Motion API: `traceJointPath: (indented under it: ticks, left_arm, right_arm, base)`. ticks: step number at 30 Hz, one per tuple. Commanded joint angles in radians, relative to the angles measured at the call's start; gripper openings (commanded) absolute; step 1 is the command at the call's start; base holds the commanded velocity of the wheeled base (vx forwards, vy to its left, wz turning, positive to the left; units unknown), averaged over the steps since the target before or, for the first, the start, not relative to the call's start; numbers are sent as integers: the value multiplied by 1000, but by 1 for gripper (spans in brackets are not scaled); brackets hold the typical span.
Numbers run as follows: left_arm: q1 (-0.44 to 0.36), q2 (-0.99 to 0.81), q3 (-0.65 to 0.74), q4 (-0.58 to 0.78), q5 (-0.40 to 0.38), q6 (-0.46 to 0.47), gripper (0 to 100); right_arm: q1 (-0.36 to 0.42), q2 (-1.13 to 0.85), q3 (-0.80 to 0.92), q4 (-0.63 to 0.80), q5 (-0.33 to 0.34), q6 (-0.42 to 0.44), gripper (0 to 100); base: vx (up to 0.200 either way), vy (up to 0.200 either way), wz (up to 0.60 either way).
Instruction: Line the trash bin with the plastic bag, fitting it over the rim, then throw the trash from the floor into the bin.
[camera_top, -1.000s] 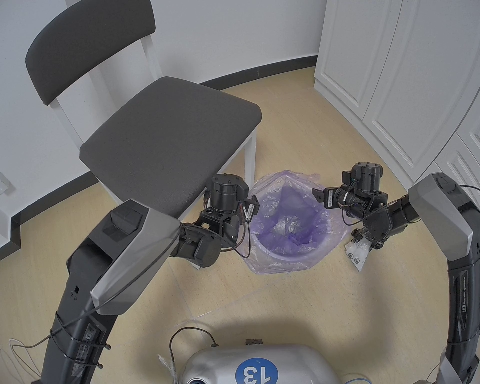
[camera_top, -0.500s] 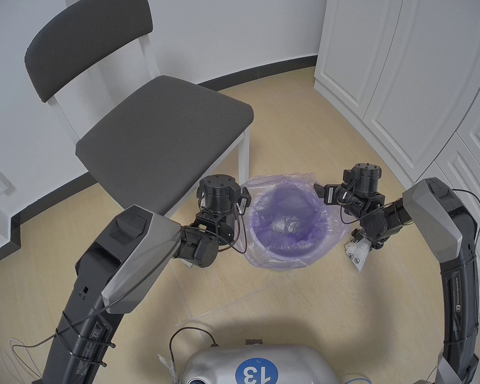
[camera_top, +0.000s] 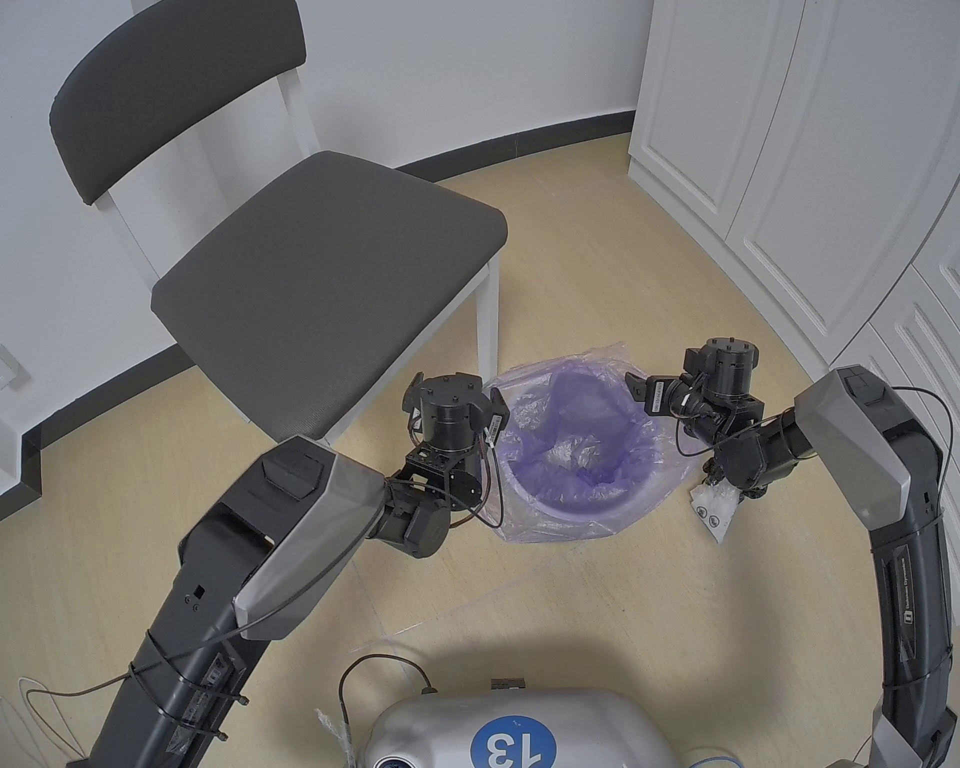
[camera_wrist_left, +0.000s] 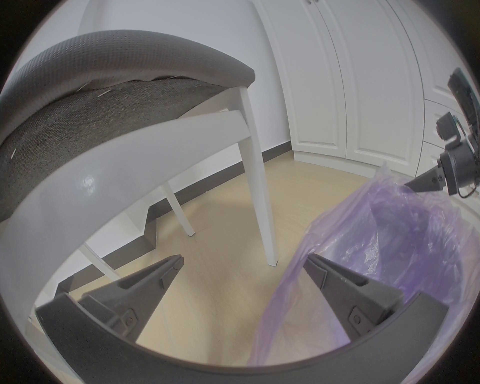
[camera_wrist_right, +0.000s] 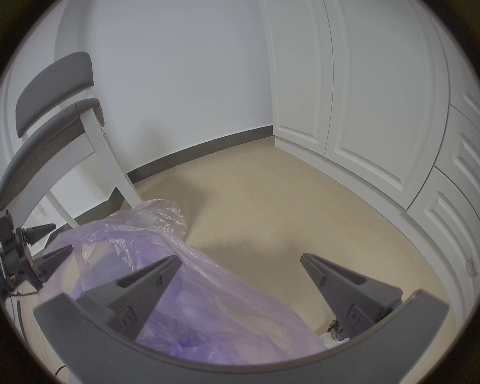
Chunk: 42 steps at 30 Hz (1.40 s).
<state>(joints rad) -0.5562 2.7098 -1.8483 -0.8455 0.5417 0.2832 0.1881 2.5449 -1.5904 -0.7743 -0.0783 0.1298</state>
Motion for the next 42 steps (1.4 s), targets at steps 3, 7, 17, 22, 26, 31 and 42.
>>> traceJointPath:
  ticks: [3,7,17,22,26,31,42]
  left_arm:
    - [-2,114,-152,10,7,44,100]
    - [2,127,-152,16,6,50,100]
    - [16,130,-152,31,6,48,100]
    - [15,116,-152,25,4,34,100]
    - [15,96,-152,19,3,31,100]
    - [-2,58,-152,31,9,-12,100]
    - [-34,-122,310,25,7,-122,100]
  right_arm:
    - [-10,40,-25,-7,-1,51,100]
    - [-18,55,-34,-7,-1,56,100]
    - [-18,100,-57,1,0,70,100]
    - [-18,87,-43,-5,2,73,100]
    - [-18,78,-42,-5,0,74,100]
    - [-9,17,64,6,11,74,100]
    - [10,-35,256,-46,29,74,100]
  base:
    - [0,0,0]
    - [0,0,0]
    - [0,0,0]
    - [0,0,0]
    - [0,0,0]
    - [0,0,0]
    - [0,0,0]
